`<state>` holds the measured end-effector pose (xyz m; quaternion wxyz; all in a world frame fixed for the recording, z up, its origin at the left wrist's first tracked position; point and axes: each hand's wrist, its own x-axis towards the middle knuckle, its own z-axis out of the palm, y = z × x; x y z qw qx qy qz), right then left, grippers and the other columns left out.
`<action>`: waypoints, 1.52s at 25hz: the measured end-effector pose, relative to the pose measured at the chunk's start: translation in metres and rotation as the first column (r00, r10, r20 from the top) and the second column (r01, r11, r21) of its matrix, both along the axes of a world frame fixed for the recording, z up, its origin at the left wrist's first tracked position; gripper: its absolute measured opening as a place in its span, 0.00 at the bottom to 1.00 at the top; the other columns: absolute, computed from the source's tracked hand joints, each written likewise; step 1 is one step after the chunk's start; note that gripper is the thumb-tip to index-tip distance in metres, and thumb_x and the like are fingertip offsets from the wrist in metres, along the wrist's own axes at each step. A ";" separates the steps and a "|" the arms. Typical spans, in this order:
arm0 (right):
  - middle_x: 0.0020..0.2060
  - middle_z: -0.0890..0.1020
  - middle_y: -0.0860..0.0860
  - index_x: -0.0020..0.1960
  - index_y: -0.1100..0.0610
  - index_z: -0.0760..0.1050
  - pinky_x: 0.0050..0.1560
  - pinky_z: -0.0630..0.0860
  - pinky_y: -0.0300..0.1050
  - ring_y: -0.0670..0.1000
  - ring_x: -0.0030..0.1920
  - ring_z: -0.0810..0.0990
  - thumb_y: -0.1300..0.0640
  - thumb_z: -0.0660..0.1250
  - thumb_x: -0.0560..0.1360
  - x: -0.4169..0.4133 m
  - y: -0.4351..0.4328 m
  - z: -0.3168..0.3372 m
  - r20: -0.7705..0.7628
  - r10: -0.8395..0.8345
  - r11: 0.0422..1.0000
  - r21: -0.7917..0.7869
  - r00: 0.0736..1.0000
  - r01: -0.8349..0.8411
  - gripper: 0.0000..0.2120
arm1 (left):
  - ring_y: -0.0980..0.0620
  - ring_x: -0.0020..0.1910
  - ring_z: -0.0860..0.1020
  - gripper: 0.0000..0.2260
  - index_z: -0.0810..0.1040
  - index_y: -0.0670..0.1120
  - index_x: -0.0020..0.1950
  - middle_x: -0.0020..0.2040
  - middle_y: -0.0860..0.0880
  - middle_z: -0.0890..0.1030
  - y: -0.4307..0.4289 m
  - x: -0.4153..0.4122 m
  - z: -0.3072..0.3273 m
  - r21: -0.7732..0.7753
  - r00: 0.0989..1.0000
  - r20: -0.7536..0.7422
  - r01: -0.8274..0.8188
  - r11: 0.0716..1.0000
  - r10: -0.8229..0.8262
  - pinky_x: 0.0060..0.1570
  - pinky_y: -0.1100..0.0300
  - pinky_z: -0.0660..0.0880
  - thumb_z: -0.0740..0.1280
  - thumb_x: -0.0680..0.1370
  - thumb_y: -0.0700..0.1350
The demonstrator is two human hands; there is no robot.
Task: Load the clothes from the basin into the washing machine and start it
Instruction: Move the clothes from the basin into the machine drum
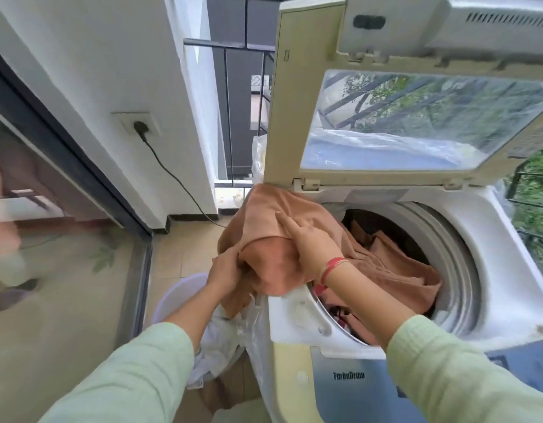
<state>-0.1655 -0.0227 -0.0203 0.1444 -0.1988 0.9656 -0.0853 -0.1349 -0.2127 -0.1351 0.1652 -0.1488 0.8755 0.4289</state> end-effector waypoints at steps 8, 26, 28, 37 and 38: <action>0.44 0.76 0.56 0.53 0.55 0.70 0.41 0.72 0.50 0.60 0.43 0.76 0.59 0.65 0.66 0.000 0.048 0.004 -0.211 -0.029 0.998 -0.066 0.977 0.015 0.15 | 0.41 0.44 0.75 0.26 0.77 0.48 0.63 0.44 0.42 0.78 -0.008 0.024 0.072 -0.158 0.864 -0.469 -0.283 0.946 0.180 0.38 0.54 0.69 0.58 0.68 0.31; 0.68 0.69 0.52 0.68 0.52 0.70 0.65 0.61 0.42 0.52 0.65 0.68 0.56 0.65 0.75 0.005 0.284 -0.026 0.390 -0.142 0.950 0.312 0.910 0.015 0.21 | 0.48 0.71 0.62 0.22 0.69 0.53 0.69 0.68 0.49 0.68 0.167 0.015 0.129 -0.356 0.672 -0.107 0.663 0.659 -0.733 0.67 0.55 0.60 0.65 0.75 0.52; 0.66 0.70 0.50 0.69 0.52 0.67 0.66 0.59 0.42 0.52 0.67 0.68 0.49 0.63 0.74 -0.007 0.246 -0.019 0.229 -0.036 0.940 0.339 0.973 -0.045 0.24 | 0.52 0.74 0.55 0.28 0.63 0.58 0.71 0.72 0.54 0.62 0.112 0.022 0.145 -0.408 0.739 -0.294 0.476 0.779 -0.606 0.69 0.52 0.58 0.64 0.72 0.61; 0.75 0.37 0.56 0.75 0.45 0.34 0.64 0.67 0.51 0.61 0.72 0.61 0.65 0.69 0.67 -0.001 0.040 -0.012 0.177 0.210 0.974 0.049 0.962 -0.221 0.54 | 0.52 0.74 0.54 0.71 0.31 0.56 0.74 0.77 0.51 0.45 -0.002 0.018 0.082 -0.046 0.819 0.101 0.571 0.820 -0.564 0.69 0.65 0.57 0.81 0.48 0.60; 0.76 0.41 0.56 0.76 0.45 0.41 0.61 0.66 0.43 0.60 0.70 0.65 0.66 0.67 0.67 -0.004 0.039 -0.017 0.181 0.209 0.978 -0.045 0.961 -0.204 0.49 | 0.54 0.70 0.60 0.67 0.38 0.56 0.75 0.75 0.53 0.53 -0.002 0.015 0.081 0.034 0.830 0.064 0.553 0.833 -0.554 0.63 0.72 0.61 0.82 0.50 0.56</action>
